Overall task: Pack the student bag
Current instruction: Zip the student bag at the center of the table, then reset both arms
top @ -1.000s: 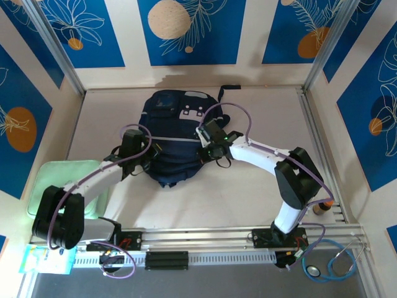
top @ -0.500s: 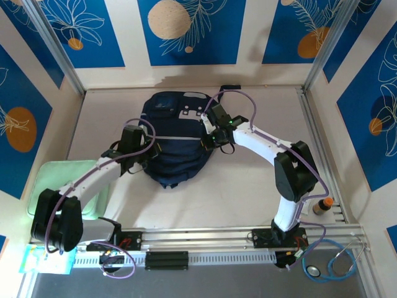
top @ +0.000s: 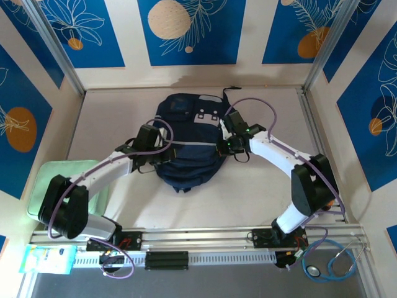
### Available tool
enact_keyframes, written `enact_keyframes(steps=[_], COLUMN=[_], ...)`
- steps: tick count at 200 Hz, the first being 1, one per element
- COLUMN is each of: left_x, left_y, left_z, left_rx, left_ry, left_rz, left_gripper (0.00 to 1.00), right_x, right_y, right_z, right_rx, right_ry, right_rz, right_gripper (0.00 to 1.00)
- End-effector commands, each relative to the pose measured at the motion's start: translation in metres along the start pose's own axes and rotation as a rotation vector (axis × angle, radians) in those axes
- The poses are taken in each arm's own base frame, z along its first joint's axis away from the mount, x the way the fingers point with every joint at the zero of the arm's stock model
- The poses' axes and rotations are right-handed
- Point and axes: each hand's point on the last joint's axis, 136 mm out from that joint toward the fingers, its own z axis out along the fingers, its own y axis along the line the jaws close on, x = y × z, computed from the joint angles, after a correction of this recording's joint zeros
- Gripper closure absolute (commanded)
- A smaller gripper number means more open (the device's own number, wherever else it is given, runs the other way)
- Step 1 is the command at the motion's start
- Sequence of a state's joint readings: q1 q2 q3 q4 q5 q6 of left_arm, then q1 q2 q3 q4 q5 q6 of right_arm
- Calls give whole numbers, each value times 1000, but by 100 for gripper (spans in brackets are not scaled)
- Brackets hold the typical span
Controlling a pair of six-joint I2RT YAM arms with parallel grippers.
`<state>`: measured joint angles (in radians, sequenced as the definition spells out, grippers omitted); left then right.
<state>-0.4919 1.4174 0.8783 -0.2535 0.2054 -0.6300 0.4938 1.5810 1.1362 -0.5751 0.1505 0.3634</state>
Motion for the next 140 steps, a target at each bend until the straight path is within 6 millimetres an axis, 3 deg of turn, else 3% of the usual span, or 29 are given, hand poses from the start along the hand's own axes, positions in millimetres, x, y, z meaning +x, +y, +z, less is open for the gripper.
enact_keyframes(steps=[1, 16, 37, 56, 68, 78, 104, 122, 140], left_x=[-4, -20, -50, -75, -88, -96, -104, -99, -93], left_y=[8, 6, 6, 21, 35, 49, 81, 105, 121], left_z=[-5, -20, -53, -87, -109, -127, -159, -167, -163], left_rx=[-75, -105, -185, -319, -412, -499, -640, -712, -739], left_ry=[1, -63, -183, -316, -412, -501, -699, -774, -818], left_rz=[31, 35, 61, 68, 84, 102, 139, 154, 213], left_gripper=[64, 46, 30, 17, 7, 0, 0, 0, 0], right_x=[-6, -18, -41, -64, -77, -87, -97, -89, -78], right_y=[-19, -10, -8, -25, -41, -58, -108, -139, -159], right_z=[-27, -52, -95, -136, -158, -174, -192, -185, -172], right_rx=[57, 17, -14, 9, 34, 80, 220, 288, 366], right_ry=[-70, -150, -295, -456, -559, -639, -777, -807, -815], right_rz=[64, 68, 83, 128, 157, 185, 261, 345, 370], right_gripper=[72, 56, 37, 12, 2, 1, 1, 1, 1])
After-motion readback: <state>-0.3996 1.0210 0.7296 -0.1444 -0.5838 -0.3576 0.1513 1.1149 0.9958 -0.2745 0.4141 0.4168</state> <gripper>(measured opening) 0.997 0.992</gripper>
